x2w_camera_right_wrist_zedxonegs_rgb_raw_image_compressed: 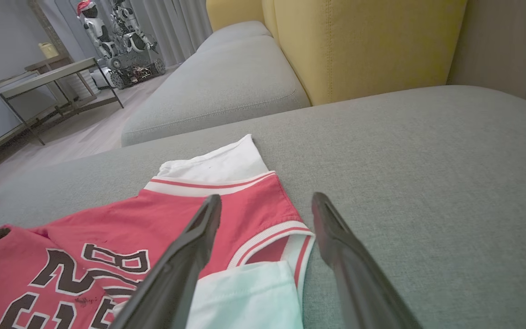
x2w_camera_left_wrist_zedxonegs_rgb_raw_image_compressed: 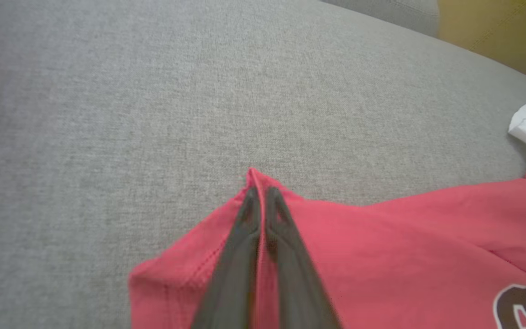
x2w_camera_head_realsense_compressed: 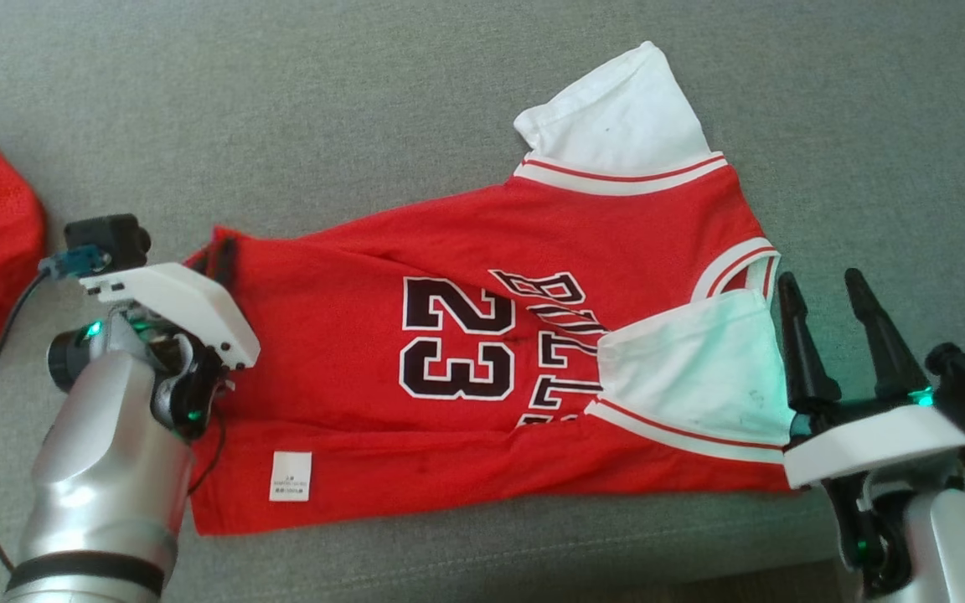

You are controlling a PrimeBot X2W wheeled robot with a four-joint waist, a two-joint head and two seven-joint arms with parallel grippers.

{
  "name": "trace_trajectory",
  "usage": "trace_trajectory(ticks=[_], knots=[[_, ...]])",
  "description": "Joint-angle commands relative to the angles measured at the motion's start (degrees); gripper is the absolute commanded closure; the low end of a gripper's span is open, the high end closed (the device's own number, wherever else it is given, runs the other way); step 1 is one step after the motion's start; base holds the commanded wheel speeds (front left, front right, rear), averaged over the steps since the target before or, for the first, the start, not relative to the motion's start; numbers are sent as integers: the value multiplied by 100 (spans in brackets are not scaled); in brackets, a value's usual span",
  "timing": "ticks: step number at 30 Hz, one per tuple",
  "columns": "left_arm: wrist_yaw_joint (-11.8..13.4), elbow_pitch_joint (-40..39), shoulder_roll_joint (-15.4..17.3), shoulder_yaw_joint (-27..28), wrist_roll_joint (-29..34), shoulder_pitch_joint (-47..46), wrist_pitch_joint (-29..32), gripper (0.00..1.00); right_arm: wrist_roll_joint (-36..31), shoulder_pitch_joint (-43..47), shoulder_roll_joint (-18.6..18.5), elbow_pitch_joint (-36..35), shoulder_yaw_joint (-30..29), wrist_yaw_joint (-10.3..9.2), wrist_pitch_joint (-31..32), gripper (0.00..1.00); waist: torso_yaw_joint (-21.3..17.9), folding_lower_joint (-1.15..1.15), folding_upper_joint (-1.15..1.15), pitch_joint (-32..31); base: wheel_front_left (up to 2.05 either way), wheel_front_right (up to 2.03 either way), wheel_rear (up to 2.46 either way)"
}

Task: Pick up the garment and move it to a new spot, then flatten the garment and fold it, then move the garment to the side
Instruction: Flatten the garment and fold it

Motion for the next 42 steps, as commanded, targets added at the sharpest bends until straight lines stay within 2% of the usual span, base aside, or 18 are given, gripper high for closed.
trace_trajectory(ticks=[1, 9, 16, 25, 31, 36, 37, 38, 42], knots=[[-63, -77, 138, 117, 8, -154, -109, 100, 40, -280, -89, -137, 70, -4, -65, 0, 13, -1, 0, -19, 0, 0, 0], [-112, -197, 136, 66, 92, -308, -735, 100, 144, -894, -357, 199, -216, -4, -93, 0, 102, -1, 0, -60, 0, 0, 0], [-135, -255, 1, -67, 142, -543, -927, 100, 573, -2317, -954, 1315, -140, -4, 47, 0, 357, -1, 0, 202, 0, 0, 0], [-219, -213, -397, -396, 176, -1092, -1192, 100, 1069, -4180, -1677, 3229, 851, -4, 501, 0, 1073, -1, 0, 780, 0, 0, 0], [-270, -36, -548, -609, 105, -1320, -1371, 100, 1178, -4919, -1879, 4330, 1562, -4, 1031, 0, 1351, -1, 0, 974, 0, 0, 0], [-302, 126, -600, -782, 37, -1412, -1465, 100, 1351, -5303, -1910, 5058, 1937, -4, 1395, 0, 1427, -1, 0, 1028, 0, 0, 0], [-306, 154, -606, -809, 22, -1428, -1481, 100, 1414, -5351, -1898, 5182, 1998, -4, 1510, 55, 1434, -1, 0, 1030, 0, 0, 0], [-311, 184, -611, -834, 5, -1441, -1497, 100, 1493, -5393, -1885, 5258, 2054, -4, 1583, 100, 1437, -1, 0, 1028, 0, 0, 0], [-324, 293, -621, -888, -63, -1476, -1559, 100, 1792, -5542, -1920, 5259, 2165, -4, 1318, 100, 1390, -1, 0, 992, 0, 0, 0]])
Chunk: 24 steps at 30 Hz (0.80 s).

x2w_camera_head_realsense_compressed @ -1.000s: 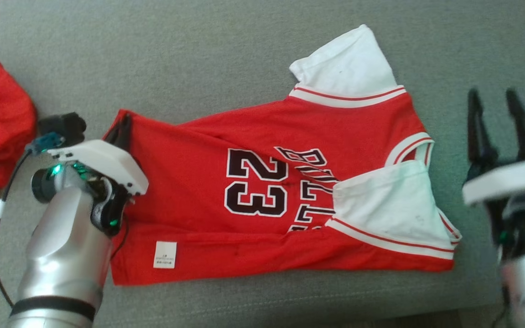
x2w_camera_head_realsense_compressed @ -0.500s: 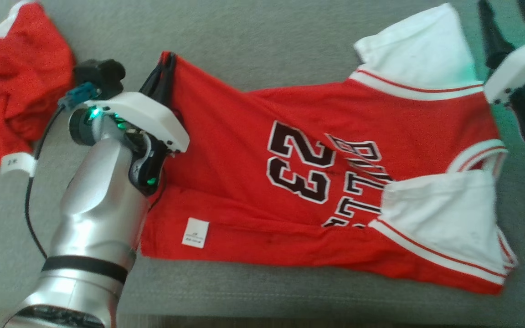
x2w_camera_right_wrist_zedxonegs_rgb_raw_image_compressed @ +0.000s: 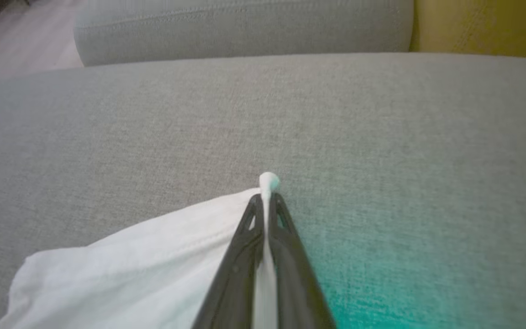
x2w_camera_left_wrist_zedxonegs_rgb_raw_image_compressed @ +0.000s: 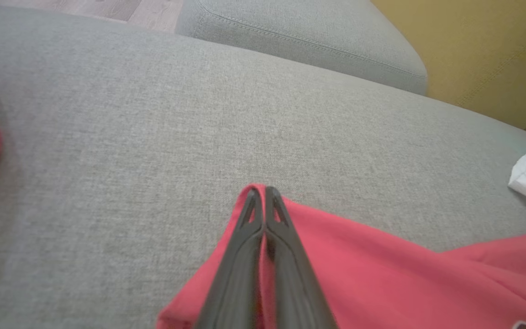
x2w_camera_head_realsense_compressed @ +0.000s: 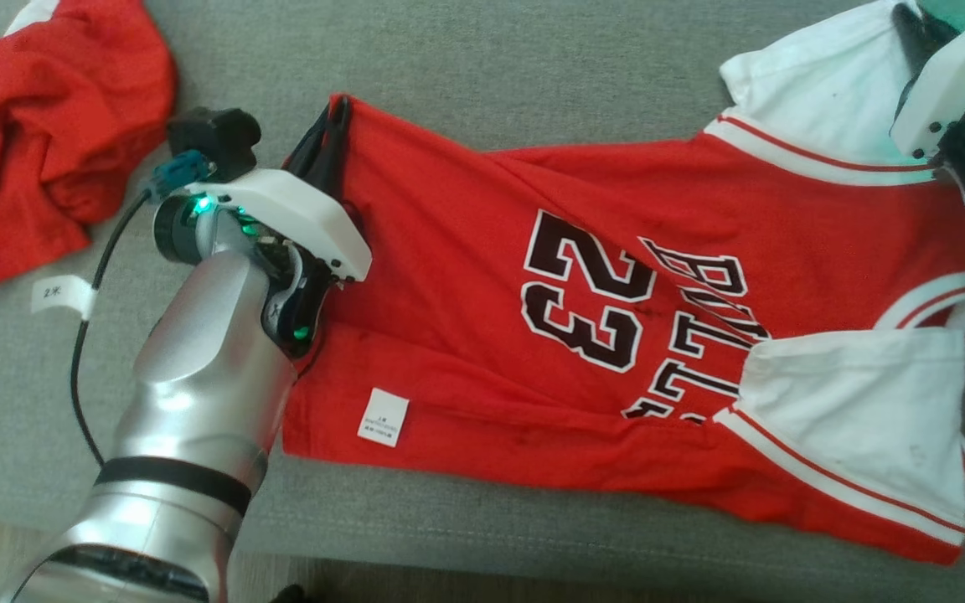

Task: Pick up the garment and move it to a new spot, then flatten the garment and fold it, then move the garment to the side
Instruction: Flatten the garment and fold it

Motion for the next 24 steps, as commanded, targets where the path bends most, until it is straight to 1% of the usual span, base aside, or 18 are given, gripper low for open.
trace_trajectory(ticks=[1, 5, 6, 10, 14, 19, 24], knots=[[-4, -83, 158, 98, -44, -262, -93, 100, 135, -10, -82, -140, 109, -4, -242, 100, -57, -1, 0, -55, 0, 0, 0], [-7, -19, 236, 138, -76, -259, -167, 100, 397, -71, -132, -373, 182, -4, -840, 100, -186, -1, 0, -180, 0, 0, 0], [-7, -19, 236, 138, -76, -259, -167, 100, 397, -71, -132, -373, 182, -4, -840, 100, -186, -1, 0, -180, 0, 0, 0], [10, -70, 364, 215, -107, -178, -234, 100, 633, -12, -204, -654, 332, -4, -1229, 100, -328, -1, 0, -337, 0, 0, 0], [40, -221, 498, 254, -110, 67, -276, 100, 843, 263, -280, -975, 537, -4, -1501, 100, -444, -1, 0, -533, 0, 0, 0], [109, -836, 641, 315, -159, 787, -314, 100, 1228, 1100, -449, -1820, 636, -4, -1916, 100, -577, -1, 0, -778, 0, 0, 0], [303, -1641, 821, 374, -231, 1711, -274, 100, 1506, 2174, -610, -2795, 488, -4, -2071, 100, -728, -1, 0, -976, 0, 0, 0]])
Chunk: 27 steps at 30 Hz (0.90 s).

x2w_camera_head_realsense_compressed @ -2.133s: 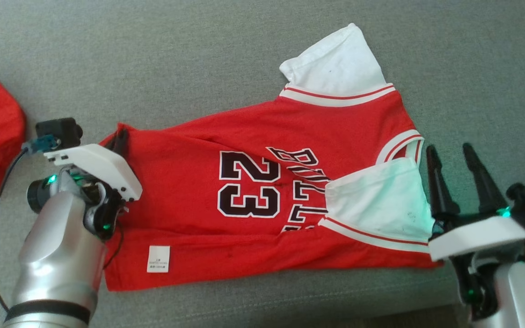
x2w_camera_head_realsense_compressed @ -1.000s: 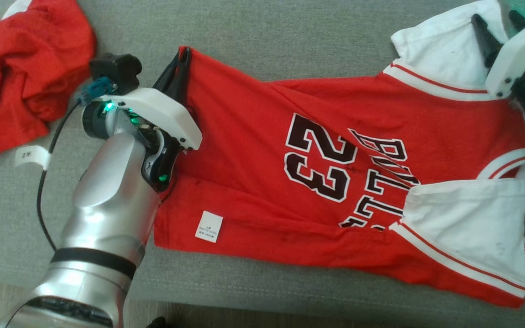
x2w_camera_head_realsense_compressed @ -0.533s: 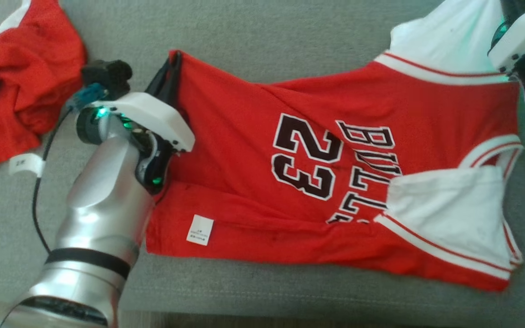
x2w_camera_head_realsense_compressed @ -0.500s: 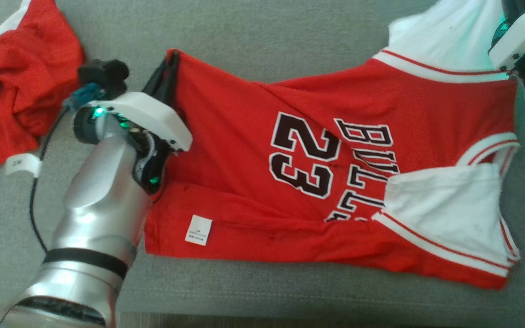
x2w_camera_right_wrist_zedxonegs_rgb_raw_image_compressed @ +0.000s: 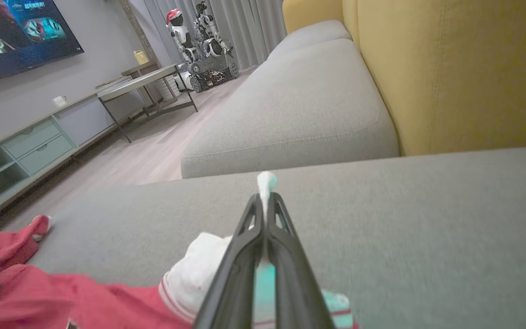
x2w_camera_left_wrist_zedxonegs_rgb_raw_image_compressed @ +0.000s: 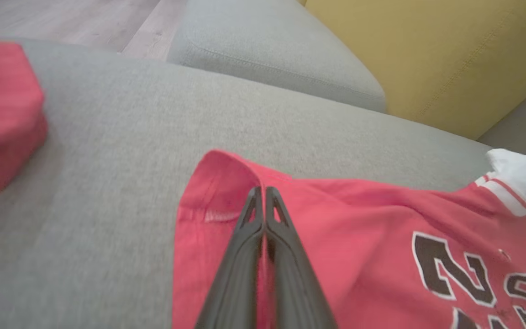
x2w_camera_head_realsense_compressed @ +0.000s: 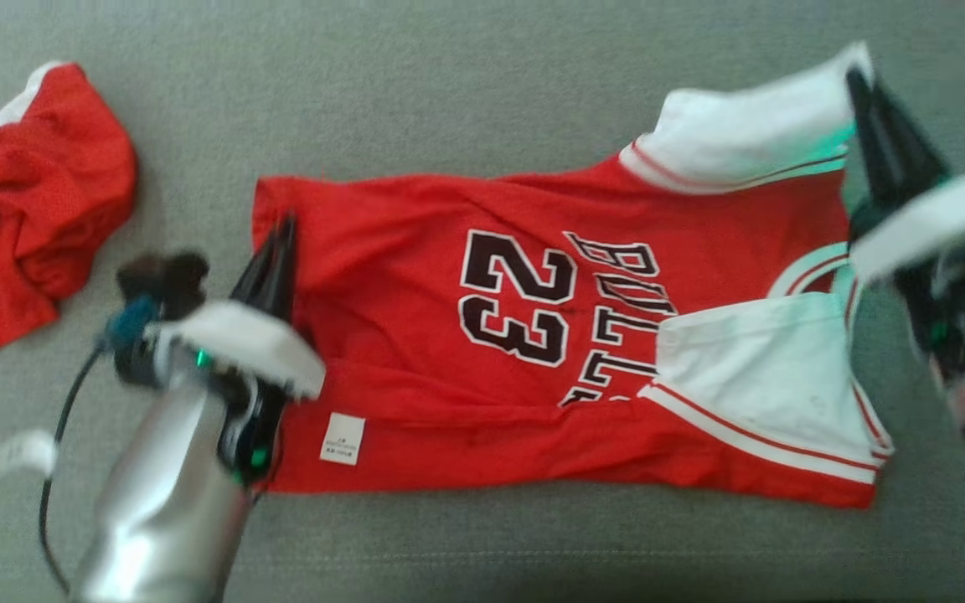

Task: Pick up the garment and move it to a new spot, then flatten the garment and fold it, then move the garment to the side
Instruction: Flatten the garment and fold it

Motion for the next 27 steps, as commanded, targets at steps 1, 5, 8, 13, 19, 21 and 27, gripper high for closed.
trace_trajectory(ticks=[1, 5, 8, 13, 19, 21, 27], knots=[[61, -280, 233, 245, -53, 46, 28, 100, 68, 207, -134, -297, -49, -4, -45, 100, -79, 0, 0, -80, 0, 0, 0], [317, -1072, 416, 307, -125, 812, 237, 100, 163, 1164, -147, -1044, -401, -4, 5, 100, -170, 0, 0, -176, 0, 0, 0], [528, -1677, 544, 371, -171, 1295, 401, 100, 101, 1842, -50, -1500, -793, -4, 44, 100, -195, 0, 0, -250, 0, 0, 0], [864, -2561, 656, 434, -247, 1979, 682, 100, -111, 2895, 334, -2161, -1495, -4, 293, 100, -221, 0, 0, -359, 0, 0, 0], [1078, -3029, 661, 487, -364, 2507, 788, 100, -527, 3942, 1003, -2810, -2196, -4, 720, 100, -241, 0, 0, -419, 0, 0, 0], [1106, -3004, 666, 482, -406, 2611, 850, 100, -751, 4153, 1208, -2893, -2291, -4, 890, 100, -257, 0, 0, -428, 0, 0, 0], [1079, -2688, 649, 470, -523, 2741, 907, 100, -1189, 4282, 1554, -2661, -2325, -4, 1066, 100, -300, 0, 0, -474, 0, 0, 0]])
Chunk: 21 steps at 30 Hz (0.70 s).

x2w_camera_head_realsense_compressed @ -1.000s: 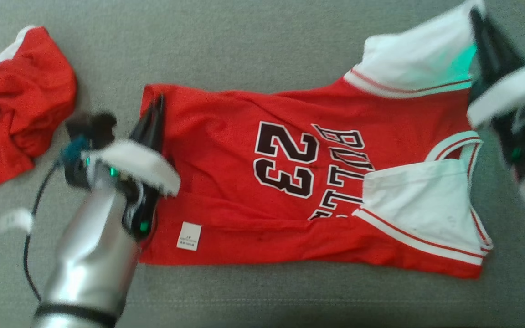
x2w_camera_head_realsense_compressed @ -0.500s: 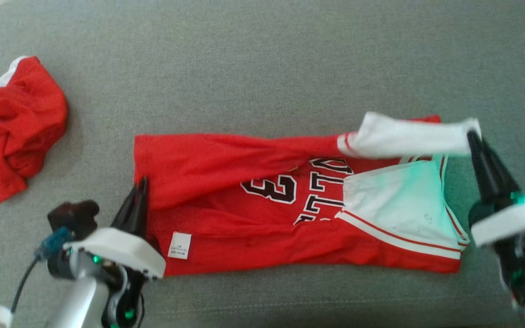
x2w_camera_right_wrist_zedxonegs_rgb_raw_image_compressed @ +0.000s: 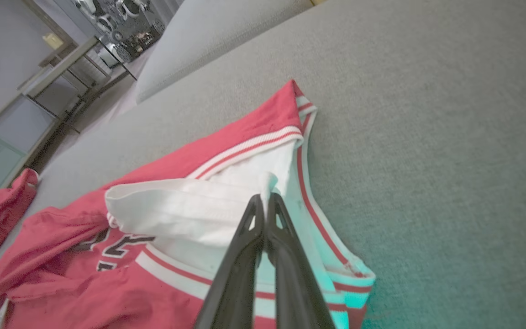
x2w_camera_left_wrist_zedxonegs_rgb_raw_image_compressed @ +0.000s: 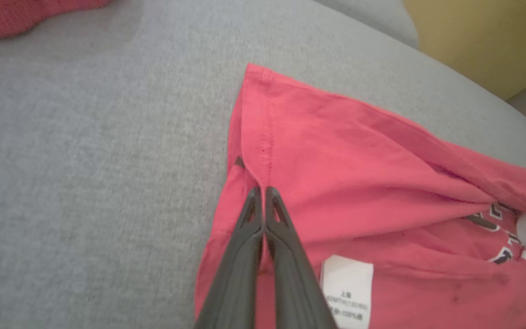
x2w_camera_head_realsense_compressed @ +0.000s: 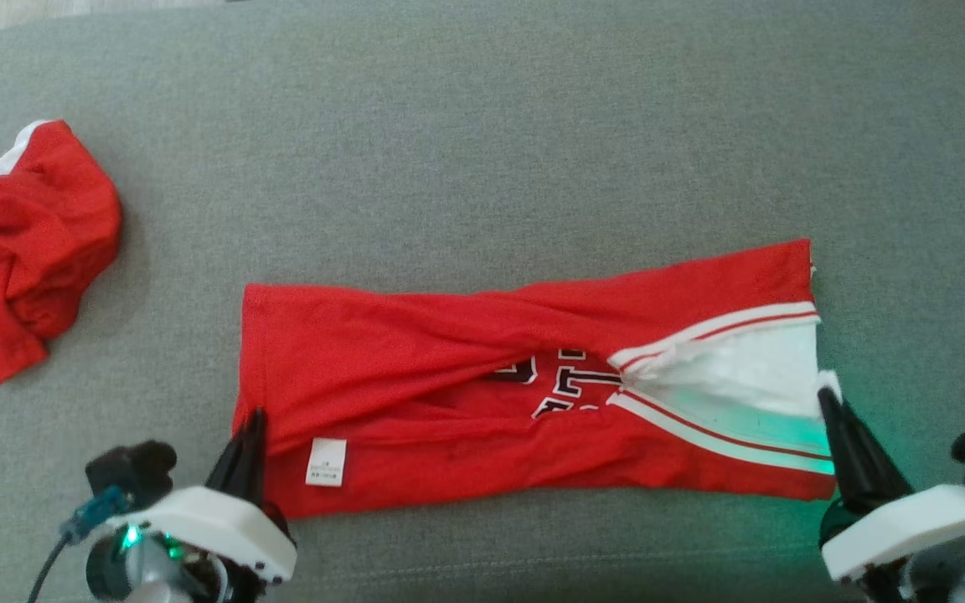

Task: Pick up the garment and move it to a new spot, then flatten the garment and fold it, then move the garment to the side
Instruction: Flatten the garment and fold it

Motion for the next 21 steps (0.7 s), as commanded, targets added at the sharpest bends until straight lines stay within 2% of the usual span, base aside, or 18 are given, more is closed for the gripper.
trace_trajectory(ticks=[1, 2, 3, 4, 5, 6, 14, 21], knots=[[-37, -63, 95, 186, -34, -78, 17, 100, -113, -69, -51, -93, 80, -4, -5, 100, 2, 1, 0, -24, 0, 0, 0], [-66, 36, 74, 178, -58, -81, -3, 100, -200, -88, -4, -6, 80, -4, -28, 100, 5, 1, 0, -45, 0, 0, 0], [-96, 137, 55, 171, -75, -86, -39, 100, -270, -105, 56, 102, 55, -4, -50, 84, 3, 1, 0, -66, 0, 0, 0], [-123, 251, 27, 161, -103, -88, -52, 84, -392, -120, 77, 221, 42, -4, -60, 59, 11, 1, 0, -93, 0, 0, 0], [-142, 358, 4, 148, -114, -95, -74, 50, -469, -138, 112, 316, 41, -4, -82, 3, 19, 1, 0, -118, 0, 0, 0], [-145, 449, -16, 151, -104, -109, -143, 0, -502, -164, 164, 389, 37, -4, -123, 0, 20, 1, 0, -144, 0, 0, 0], [-63, 754, -113, 83, 268, -227, -772, 0, -1047, -282, 369, 353, -123, -4, -661, 0, 31, 1, 0, -369, 0, 0, 0], [110, 151, -145, 251, 862, -382, -984, 0, -1702, -420, 407, -305, -205, -4, -1009, 0, -1, 1, 0, -562, 0, 0, 0]])
